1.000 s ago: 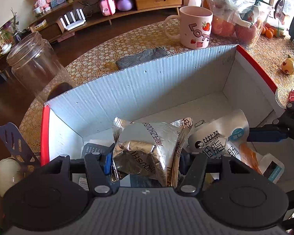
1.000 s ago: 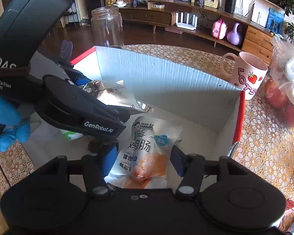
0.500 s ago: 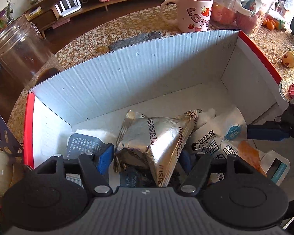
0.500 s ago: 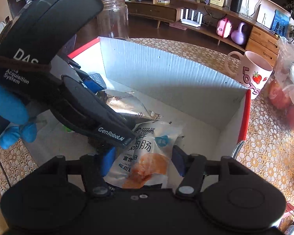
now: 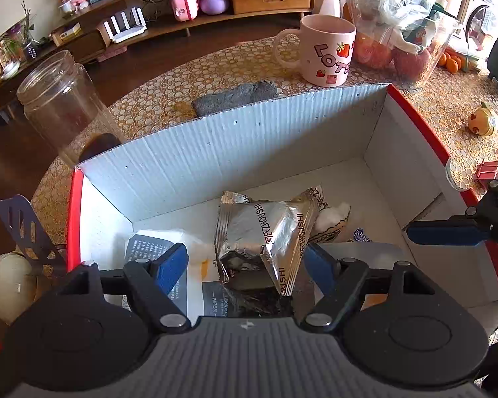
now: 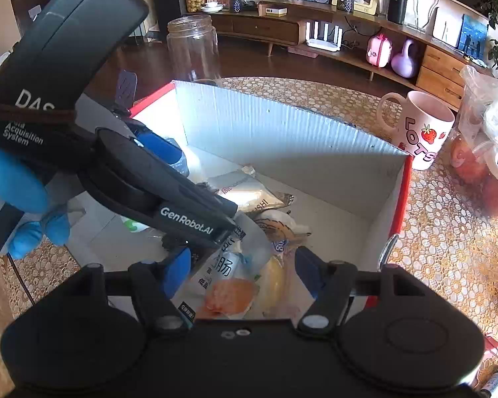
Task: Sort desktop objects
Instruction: 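Lower both items into the box and open both tools, then withdraw both open tools from the box toward the pink binder clip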
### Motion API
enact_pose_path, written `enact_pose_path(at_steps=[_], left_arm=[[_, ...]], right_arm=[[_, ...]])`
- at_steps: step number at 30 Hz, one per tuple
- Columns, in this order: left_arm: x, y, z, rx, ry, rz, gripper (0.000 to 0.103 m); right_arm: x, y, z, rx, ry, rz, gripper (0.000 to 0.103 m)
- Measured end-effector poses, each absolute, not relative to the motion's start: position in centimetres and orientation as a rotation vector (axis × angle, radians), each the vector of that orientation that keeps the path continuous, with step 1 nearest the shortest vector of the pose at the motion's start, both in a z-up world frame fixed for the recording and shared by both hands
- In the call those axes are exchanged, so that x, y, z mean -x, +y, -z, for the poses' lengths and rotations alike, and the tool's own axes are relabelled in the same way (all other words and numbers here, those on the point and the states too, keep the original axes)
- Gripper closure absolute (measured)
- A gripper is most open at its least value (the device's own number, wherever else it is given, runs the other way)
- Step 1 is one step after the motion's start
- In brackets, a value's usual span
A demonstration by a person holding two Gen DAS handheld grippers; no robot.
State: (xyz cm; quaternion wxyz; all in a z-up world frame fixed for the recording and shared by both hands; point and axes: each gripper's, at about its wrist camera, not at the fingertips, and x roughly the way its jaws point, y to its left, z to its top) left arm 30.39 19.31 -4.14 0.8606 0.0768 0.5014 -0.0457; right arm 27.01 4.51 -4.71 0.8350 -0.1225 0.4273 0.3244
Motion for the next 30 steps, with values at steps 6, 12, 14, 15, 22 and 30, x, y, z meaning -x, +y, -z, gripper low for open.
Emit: enact_pose_path(at_steps=[6,12,14,15,22,30], left_arm=[[-28.9,18.9,2.2,-0.156,1.014,0.088,0.025],[-27.3,18.5,0.5,-0.129,0.977,0.075,0.025],[-26.5,18.3,-0.1,-0.125,0.96,0.069,0.025],[-26.1,18.1,-0.5,-0.123,0.951,0.063,0.025],[-23.2,17.2,-2.5,-0.105,0.88,0.039,0.025],[-19.7,14.9,-3.9,-0.117,0.832,0.08,0.025]], right_arm=[[-25.9,3.4,3.4,0.237,0.884,-0.693,0.029],[-24.8,1.8,1.6,0.205,0.861,-0.7,0.024],[-24.2,1.2,1.1,0.196,0.849,-0.703,0.023],[-24.0,1.0,0.8,0.193,0.842,-0.703,0.022],[-22.1,-1.5,-1.0,0.142,0.802,-0.72,0.014],[-20.0,-4.0,-2.3,0.111,0.782,-0.72,0.01]])
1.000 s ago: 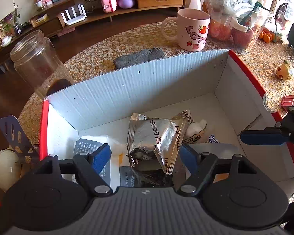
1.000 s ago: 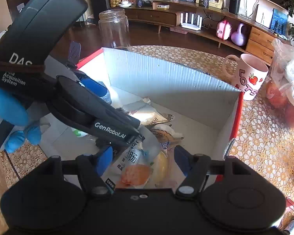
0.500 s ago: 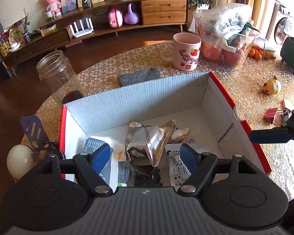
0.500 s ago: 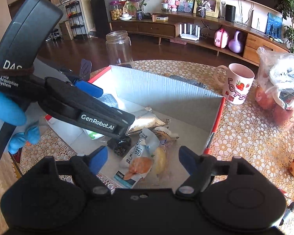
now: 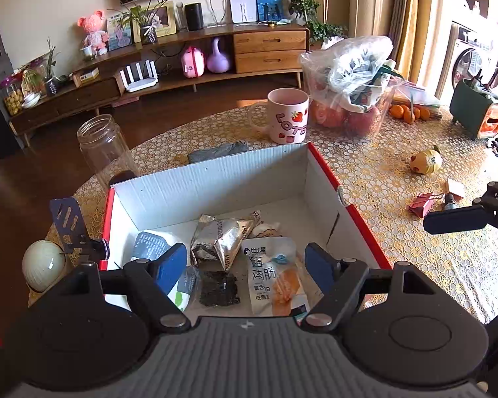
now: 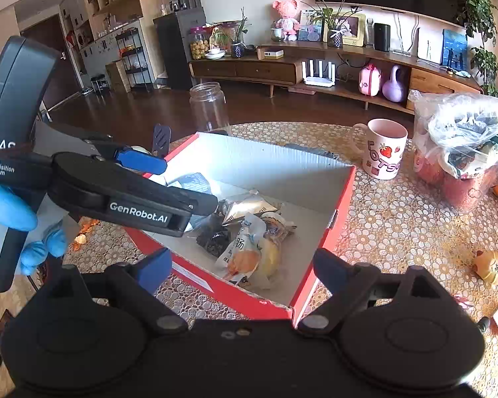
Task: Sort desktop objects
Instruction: 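Withdraw both open tools from the box toward the pink binder clip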
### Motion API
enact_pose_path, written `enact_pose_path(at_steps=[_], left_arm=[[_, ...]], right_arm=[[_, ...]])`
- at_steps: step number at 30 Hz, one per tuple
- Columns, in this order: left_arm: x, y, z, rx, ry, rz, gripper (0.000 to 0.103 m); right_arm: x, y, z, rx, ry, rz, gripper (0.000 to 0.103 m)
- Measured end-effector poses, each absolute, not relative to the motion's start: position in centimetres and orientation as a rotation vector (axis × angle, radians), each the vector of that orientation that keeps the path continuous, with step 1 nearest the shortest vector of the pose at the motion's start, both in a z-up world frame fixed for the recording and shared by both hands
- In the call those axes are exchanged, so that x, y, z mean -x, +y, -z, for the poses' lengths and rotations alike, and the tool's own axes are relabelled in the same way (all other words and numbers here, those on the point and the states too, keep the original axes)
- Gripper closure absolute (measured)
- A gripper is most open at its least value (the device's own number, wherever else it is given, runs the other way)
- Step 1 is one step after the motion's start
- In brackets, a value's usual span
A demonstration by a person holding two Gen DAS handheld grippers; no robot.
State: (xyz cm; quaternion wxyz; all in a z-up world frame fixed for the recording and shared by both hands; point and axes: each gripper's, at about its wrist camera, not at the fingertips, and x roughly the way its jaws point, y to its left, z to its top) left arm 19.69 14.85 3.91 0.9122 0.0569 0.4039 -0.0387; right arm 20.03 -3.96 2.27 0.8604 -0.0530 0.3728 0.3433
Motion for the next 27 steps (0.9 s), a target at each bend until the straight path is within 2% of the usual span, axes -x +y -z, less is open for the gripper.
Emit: enact_pose_path(at_steps=[9,11,16,21,27], left_arm=[[-15.5,11.6,-5.5,-0.092,0.768,0.15,0.025],[-14.7,10.8,-5.8,-0.096,0.742,0.152,0.017],[-13.0,8.8,-6.1,-0.078,0.694,0.151,0.017],[-12.0,6.8,-5.7,-0.071,0.659,0.164,0.004],[-11.8,4.0,-4.9,-0.056,0.644,0.203,0.003]], right_arm=[[-17.4,-8.4,-3.4,0.069,0.762,-0.706,0.009],[-16.9,-9.7,-3.5,0.057,0.762,-0.696,0.008],[-15.5,-12.7,-3.5,0.048,0.748,-0.68,0.004],[-14.6,-15.8,-3.4,0.043,0.739,-0.646,0.002],[-14.2,-20.3,-2.6,0.021,0.719,-0.578,0.001]])
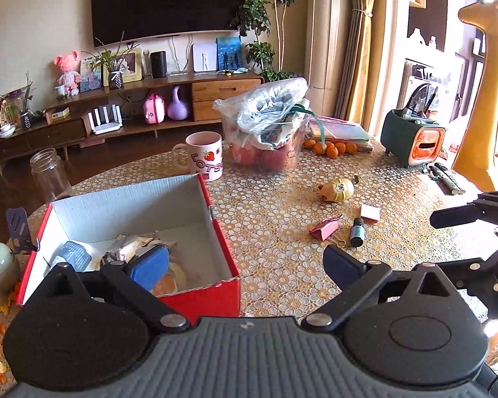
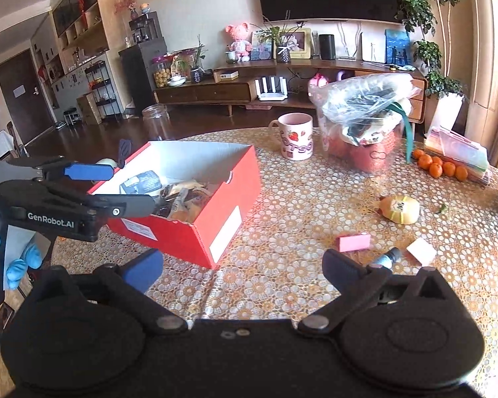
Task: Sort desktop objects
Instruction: 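Withdraw both open tools from the box toward the pink binder clip, then reach the left tool to the pink binder clip while the right tool reaches the pink note pad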
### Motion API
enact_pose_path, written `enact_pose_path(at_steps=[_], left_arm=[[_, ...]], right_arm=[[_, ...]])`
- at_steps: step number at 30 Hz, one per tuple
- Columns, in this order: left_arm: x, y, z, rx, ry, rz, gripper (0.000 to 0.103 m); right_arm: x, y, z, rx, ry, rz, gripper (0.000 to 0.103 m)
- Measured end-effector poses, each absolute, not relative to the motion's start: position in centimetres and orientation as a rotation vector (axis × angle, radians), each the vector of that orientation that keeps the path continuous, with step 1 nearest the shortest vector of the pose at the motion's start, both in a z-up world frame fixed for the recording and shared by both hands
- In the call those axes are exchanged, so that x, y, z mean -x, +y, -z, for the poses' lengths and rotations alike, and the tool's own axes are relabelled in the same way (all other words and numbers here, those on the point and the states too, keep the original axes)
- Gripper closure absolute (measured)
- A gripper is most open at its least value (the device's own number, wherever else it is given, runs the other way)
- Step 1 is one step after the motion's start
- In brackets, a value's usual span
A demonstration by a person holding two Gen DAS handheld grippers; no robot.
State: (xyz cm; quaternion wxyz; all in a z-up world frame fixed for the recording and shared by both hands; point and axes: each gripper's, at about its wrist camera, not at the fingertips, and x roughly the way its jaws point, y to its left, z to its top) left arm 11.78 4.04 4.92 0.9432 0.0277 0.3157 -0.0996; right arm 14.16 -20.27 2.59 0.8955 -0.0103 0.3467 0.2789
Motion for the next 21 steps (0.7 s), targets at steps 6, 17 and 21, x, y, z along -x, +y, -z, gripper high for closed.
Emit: enact_pose_path(at_steps=[6,17,21], left_arm=[[-11.9,0.8,-3.7,-0.07,0.632,0.254,0.003],[-14.0,-4.6,-0.7,-0.136,0.669,0.318,0.003],[-15.2,-6.2,0.4,-0.163,0.666,0.331,0.003]], right_arm=[[-14.5,-24.6,-0.8,0.011,0.744,-0.496,0.0],[-15.3,-31.4,1.7,0.014,0.76,-0.362,0.0],[-16.2,-33.1,2.6,-0.002,0.773,-0.33,0.001]])
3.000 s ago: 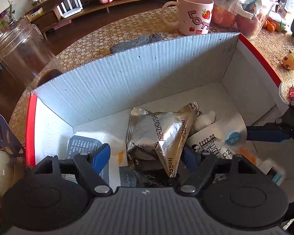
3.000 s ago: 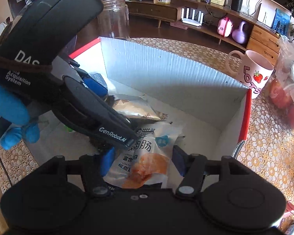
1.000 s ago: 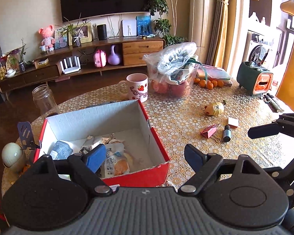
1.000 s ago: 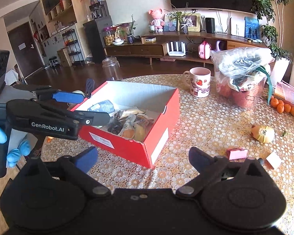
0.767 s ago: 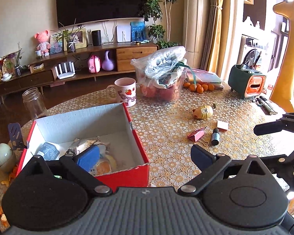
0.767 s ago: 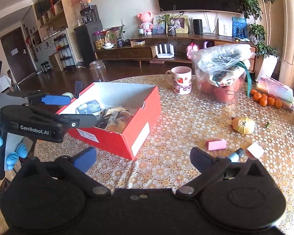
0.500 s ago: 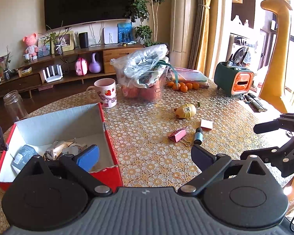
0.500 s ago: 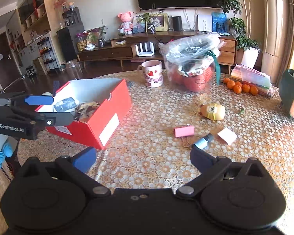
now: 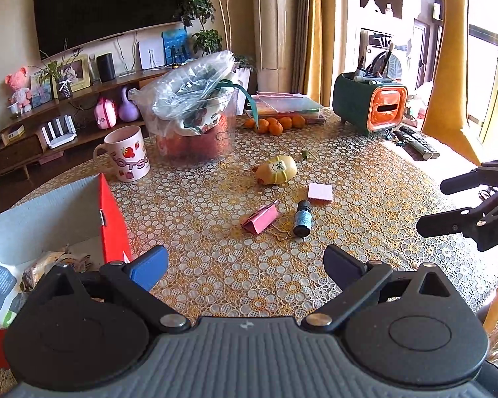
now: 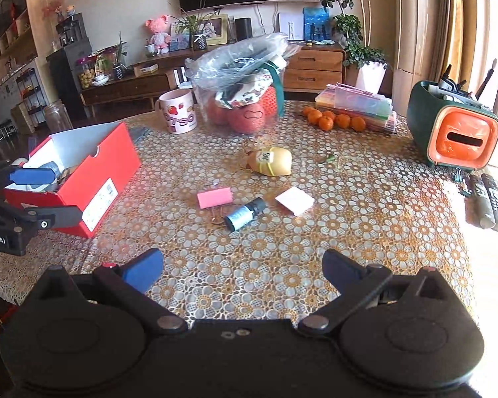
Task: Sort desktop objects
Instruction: 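Reach the left tool to the pink binder clip while the right tool reaches the pink note pad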
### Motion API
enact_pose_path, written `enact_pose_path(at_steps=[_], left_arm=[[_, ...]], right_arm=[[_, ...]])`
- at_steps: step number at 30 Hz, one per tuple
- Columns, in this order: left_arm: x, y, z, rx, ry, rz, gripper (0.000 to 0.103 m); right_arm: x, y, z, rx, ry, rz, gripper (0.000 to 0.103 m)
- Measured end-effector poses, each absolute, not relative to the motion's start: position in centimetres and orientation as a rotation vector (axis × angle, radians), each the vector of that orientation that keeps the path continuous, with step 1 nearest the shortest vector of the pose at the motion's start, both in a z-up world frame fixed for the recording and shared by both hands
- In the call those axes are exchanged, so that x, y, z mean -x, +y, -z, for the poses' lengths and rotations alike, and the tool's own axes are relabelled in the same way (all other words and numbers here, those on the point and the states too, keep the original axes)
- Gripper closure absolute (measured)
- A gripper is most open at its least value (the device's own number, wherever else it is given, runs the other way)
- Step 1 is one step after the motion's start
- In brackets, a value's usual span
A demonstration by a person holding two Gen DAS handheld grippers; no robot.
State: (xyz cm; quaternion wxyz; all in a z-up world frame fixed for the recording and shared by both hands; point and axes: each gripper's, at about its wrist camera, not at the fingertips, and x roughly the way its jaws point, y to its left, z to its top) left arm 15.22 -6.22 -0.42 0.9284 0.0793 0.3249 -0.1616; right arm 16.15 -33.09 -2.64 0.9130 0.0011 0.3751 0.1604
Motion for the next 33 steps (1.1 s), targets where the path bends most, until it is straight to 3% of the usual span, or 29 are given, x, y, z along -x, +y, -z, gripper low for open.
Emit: enact_pose_path(at_steps=[33], left_arm=[[-28.0,-12.6,10.5,-0.28,0.72,0.318,0.003]], right_arm=[[-29.8,-34.4,11.3,0.081,0.886,-0.27,0.004]])
